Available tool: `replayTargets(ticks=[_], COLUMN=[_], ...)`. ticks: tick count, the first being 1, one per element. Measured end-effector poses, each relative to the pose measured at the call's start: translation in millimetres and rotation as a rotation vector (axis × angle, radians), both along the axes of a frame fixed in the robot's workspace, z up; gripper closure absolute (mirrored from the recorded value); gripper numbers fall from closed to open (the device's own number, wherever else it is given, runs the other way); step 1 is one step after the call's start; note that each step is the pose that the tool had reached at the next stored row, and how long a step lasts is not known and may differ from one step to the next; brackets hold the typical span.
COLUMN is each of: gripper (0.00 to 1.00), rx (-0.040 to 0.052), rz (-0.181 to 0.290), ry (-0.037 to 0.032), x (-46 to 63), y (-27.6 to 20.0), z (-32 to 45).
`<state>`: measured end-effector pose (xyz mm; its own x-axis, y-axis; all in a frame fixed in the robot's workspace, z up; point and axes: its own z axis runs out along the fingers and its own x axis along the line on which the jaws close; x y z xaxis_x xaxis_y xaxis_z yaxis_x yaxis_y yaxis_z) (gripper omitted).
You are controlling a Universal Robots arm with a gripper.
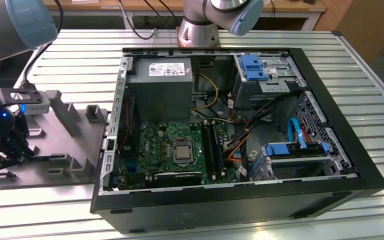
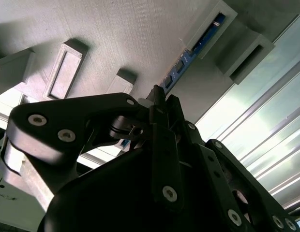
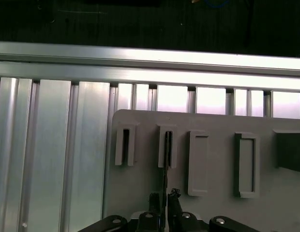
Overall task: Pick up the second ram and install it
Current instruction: 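Pick up the second ram and move it above second insertion slot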
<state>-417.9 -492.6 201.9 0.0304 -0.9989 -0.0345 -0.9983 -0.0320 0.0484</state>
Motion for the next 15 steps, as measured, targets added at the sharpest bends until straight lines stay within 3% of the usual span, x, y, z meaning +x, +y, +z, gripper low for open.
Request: replayTargets(ticks=[9,15], gripper=[0.79,0.79], rx=[0.0019,0.0022], rz=[0.006,0.007], ry=[-0.0115,-0.0121], x=[-0.1,0.0], y=[-1.0,-1.4], z=[-0.3,-0.8])
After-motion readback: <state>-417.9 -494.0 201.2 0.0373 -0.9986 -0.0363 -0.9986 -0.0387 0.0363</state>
